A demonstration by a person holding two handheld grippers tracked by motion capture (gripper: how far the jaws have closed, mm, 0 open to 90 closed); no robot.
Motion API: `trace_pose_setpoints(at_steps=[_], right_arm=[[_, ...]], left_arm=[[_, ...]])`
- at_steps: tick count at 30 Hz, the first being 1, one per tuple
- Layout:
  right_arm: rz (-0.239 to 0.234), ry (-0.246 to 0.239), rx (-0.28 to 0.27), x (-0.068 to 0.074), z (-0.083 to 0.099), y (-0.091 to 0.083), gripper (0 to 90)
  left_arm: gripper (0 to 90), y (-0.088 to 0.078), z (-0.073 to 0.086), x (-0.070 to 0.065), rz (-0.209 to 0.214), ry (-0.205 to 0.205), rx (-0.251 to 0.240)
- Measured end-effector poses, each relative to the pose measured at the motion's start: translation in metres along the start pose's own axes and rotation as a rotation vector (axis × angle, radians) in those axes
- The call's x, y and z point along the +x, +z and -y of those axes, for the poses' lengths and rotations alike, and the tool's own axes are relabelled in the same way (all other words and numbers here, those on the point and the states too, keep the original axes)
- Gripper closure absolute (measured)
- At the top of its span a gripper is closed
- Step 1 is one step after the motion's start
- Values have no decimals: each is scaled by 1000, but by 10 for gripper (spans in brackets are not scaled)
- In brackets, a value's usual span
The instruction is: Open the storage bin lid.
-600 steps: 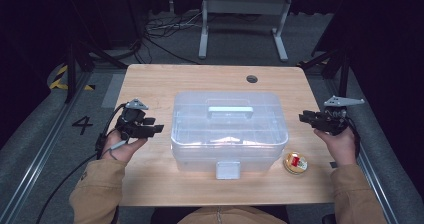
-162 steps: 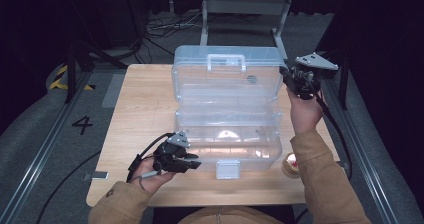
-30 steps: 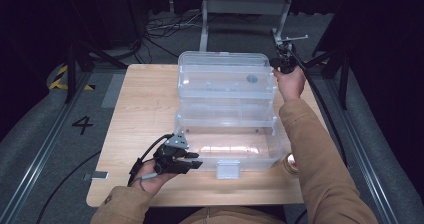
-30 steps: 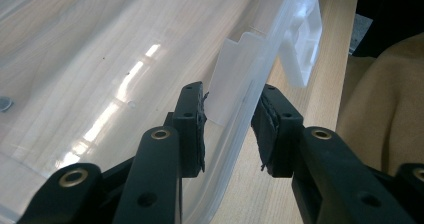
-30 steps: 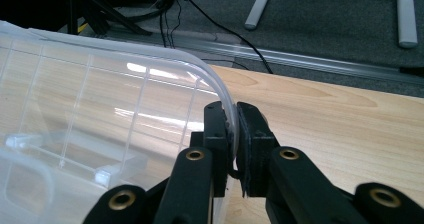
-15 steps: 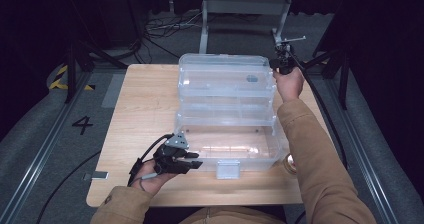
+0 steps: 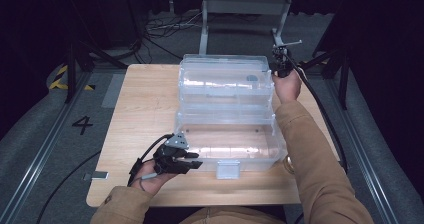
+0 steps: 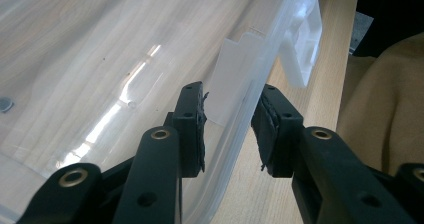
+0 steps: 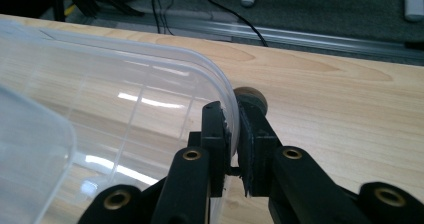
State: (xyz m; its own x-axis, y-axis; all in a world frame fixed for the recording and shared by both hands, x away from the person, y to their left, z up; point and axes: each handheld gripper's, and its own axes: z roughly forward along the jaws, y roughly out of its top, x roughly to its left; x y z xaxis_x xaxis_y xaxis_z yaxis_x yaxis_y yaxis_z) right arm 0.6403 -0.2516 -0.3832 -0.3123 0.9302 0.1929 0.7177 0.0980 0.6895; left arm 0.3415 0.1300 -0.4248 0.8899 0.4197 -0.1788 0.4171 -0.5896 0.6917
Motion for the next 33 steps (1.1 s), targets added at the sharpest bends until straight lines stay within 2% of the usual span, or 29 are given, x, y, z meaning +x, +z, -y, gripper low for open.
trace_pose_setpoints(at_steps=[6, 9, 10, 15, 18, 20, 24, 27, 29, 31, 32, 33], right_arm=[[-10, 3, -7, -1, -1, -3, 753], [-65, 26, -49, -5, -4, -12, 680], [-65, 26, -49, -5, -4, -12, 680], [-52, -32, -91, -2, -4, -24, 608], [-81, -27, -116, -2, -3, -34, 595], [-73, -45, -131, -1, -1, -41, 562], [-40, -106, -176, 0, 5, -62, 527], [-25, -132, -206, -3, 11, -77, 521], [-34, -126, -221, -6, 16, -88, 516], [-50, -122, -235, -8, 22, -99, 508], [-50, -122, -235, -8, 22, -99, 508], [-79, -121, -250, -10, 31, -114, 496]], left_arm=[[667, 0, 0, 0, 1, 1, -1], [667, 0, 0, 0, -1, 3, -1], [667, 0, 0, 0, -1, 3, -1], [666, 0, -1, 0, 0, -7, 7], [663, 0, -2, 1, 9, -25, 15], [661, 0, -3, 1, 10, -28, 22], [654, 0, -4, 2, 16, -30, 31], [608, -2, -4, 5, 52, -37, 18], [547, -4, -5, 7, 83, -54, 11], [517, -4, -7, 8, 90, -54, 22], [506, -4, -7, 8, 90, -54, 22], [496, -7, -7, 8, 94, -53, 13]])
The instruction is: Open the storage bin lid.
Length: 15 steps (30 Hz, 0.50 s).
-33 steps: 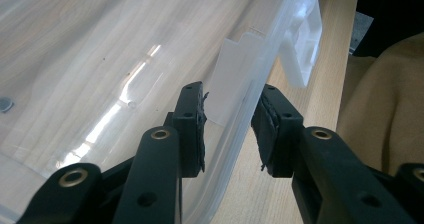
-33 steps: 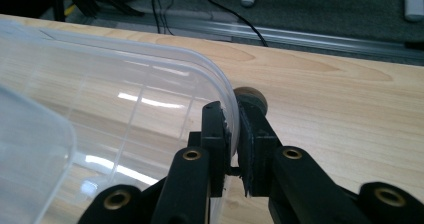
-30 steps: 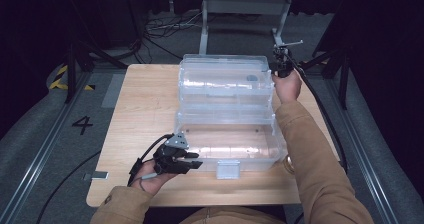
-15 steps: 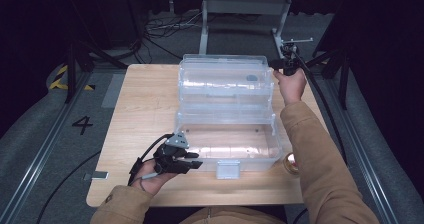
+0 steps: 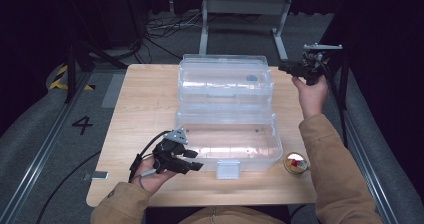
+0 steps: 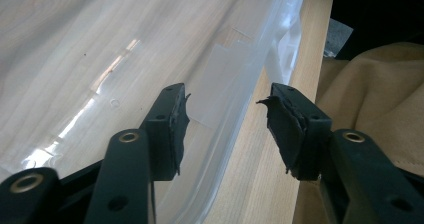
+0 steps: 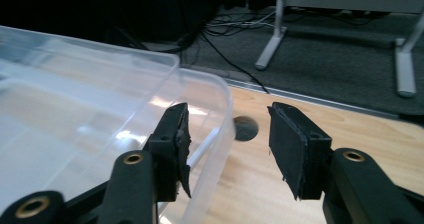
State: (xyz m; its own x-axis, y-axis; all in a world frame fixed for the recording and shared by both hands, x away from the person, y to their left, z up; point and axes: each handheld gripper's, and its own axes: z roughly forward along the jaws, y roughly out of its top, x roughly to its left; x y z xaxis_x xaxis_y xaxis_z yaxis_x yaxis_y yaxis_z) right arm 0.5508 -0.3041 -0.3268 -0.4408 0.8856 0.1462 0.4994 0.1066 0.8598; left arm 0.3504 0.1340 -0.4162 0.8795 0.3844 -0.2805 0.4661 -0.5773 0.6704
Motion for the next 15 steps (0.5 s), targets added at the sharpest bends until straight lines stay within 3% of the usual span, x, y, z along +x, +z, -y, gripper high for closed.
trace_pose_setpoints(at_steps=[3, 4, 6, 7, 9, 12, 15], right_arm=[[-68, -1, -63, 6, 9, -30, 481], [-68, -1, -63, 6, 9, -30, 481], [-76, -25, -91, 11, 17, -46, 468], [-77, -48, -79, 15, 23, -57, 448], [-72, -53, -73, 17, 26, -61, 436], [-87, -52, -81, 20, 36, -74, 422], [-130, -17, -108, 17, 48, -88, 440]], left_arm=[[460, -10, -1, 3, 19, -6, -43], [453, -10, -1, 3, 19, -6, -43], [447, -19, -3, 7, 22, -15, -85], [436, -26, -4, 10, 18, -25, -119], [431, -30, -5, 11, 15, -25, -132], [426, -40, -7, 14, -11, -39, -166], [427, -50, -8, 17, -54, -41, -187]])
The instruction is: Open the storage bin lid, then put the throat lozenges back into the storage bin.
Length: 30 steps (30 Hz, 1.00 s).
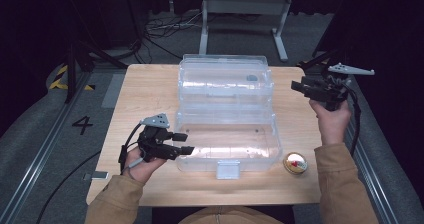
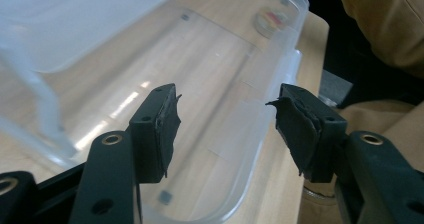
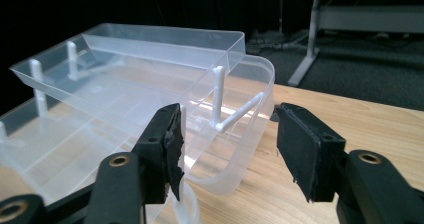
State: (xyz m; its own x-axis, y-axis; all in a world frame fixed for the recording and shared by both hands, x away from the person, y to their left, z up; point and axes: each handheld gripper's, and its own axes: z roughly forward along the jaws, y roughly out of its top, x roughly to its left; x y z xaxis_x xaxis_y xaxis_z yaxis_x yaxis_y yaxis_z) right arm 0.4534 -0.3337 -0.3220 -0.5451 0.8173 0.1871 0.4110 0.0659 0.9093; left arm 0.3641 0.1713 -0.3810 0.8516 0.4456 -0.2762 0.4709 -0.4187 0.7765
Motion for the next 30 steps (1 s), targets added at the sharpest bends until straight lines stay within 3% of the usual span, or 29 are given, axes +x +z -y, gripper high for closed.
trace_pose_setpoints(at_steps=[1, 6, 9, 13, 15, 21, 27, 30], right_arm=[[1, 0, -20, -1, 3, -4, 439], [-1, -9, -19, -7, 13, -21, 385], [-10, -40, 5, -8, 20, -28, 358], [-27, -67, 10, -8, 29, -37, 329], [-47, -48, 16, -10, 33, -42, 296], [-10, -106, 53, -7, 40, -47, 284], [-33, -132, 70, -3, 41, -50, 271], [-44, -123, 99, 0, 40, -50, 259]], left_arm=[[427, -3, -1, 1, -15, -3, -6], [433, -18, -5, 4, -97, -8, -29], [434, -26, -9, 9, -129, -6, -42], [433, -33, -12, 15, -146, -4, -55], [433, -37, -13, 20, -150, -15, -63], [432, -41, -15, 30, -152, -31, -73], [432, -37, -14, 33, -150, -46, -61], [432, -37, -14, 34, -157, -50, -57]])
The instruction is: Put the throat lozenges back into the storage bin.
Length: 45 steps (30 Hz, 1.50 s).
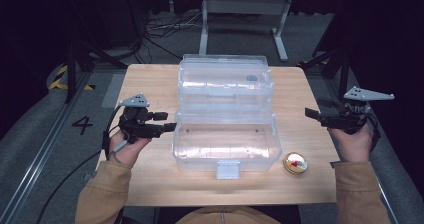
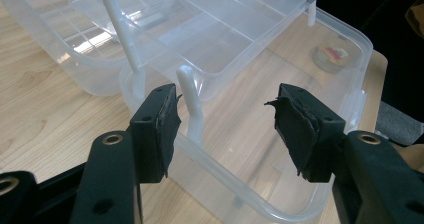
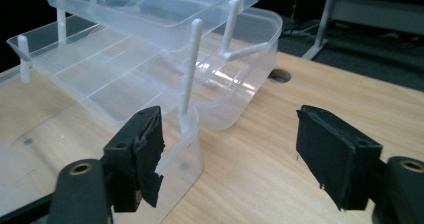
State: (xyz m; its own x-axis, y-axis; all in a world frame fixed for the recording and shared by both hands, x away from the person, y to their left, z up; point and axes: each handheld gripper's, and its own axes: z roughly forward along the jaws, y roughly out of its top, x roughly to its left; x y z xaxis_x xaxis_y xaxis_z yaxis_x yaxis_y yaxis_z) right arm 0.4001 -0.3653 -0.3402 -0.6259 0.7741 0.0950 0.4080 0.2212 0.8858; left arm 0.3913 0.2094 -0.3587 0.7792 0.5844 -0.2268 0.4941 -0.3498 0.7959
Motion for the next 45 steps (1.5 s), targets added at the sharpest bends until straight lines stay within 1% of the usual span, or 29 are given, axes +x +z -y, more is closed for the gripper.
trace_pose_setpoints(at_steps=[2, 6, 9, 10, 11, 14, 17, 18, 20, 22, 23, 25, 26, 27, 28, 31, 37, 40, 42, 43, 45], right_arm=[[-5, -8, 20, 3, 0, 0, 263], [-3, -45, 73, 10, 0, 1, 268], [-8, -63, 114, 14, 1, 1, 269], [-4, -71, 127, 16, 1, 2, 269], [-4, -76, 139, 17, 1, 2, 268], [-14, -86, 182, 20, 1, 3, 268], [-22, -95, 210, 23, 1, 4, 267], [-23, -98, 223, 24, 1, 5, 267], [-33, -112, 253, 26, 2, 7, 265], [-46, -107, 291, 28, 3, 10, 263], [-49, -113, 312, 28, 4, 12, 264], [-48, -119, 354, 30, 6, 17, 263], [-49, -120, 372, 31, 6, 19, 263], [-49, -125, 389, 32, 7, 21, 263], [-49, -125, 389, 32, 7, 21, 263], [-41, -133, 449, 35, 11, 29, 250], [-58, -129, 490, 35, 20, 38, 250], [-62, -129, 527, 36, 27, 45, 245], [-65, -130, 536, 36, 28, 47, 237], [-69, -136, 547, 36, 31, 49, 232], [-77, -133, 563, 37, 34, 52, 226]], left_arm=[[432, 0, 0, 1, 1, -4, 1], [433, -1, 2, 3, -12, -7, 11], [433, -3, 3, 4, -21, -27, 7], [433, -3, 3, 5, -22, -25, 6], [433, -3, 3, 5, -23, -30, 7], [433, -4, 3, 6, -26, -30, 8], [434, -3, 3, 6, -29, -30, 13], [434, -3, 4, 6, -32, -38, 12], [433, -4, 4, 7, -36, -37, 13], [432, -4, 4, 8, -40, -38, 11], [432, -5, 5, 8, -40, -44, 11], [432, -5, 5, 9, -45, -53, 8], [432, -6, 5, 10, -48, -50, 9], [433, -6, 6, 10, -47, -59, 8], [432, -6, 6, 10, -47, -59, 8], [433, -6, 6, 11, -46, -60, 11], [434, -6, 7, 11, -56, -57, 1], [434, -6, 8, 13, -56, -65, 3], [434, -5, 8, 14, -56, -62, 5], [434, -5, 8, 13, -55, -73, 7], [434, -5, 9, 14, -57, -72, 6]])
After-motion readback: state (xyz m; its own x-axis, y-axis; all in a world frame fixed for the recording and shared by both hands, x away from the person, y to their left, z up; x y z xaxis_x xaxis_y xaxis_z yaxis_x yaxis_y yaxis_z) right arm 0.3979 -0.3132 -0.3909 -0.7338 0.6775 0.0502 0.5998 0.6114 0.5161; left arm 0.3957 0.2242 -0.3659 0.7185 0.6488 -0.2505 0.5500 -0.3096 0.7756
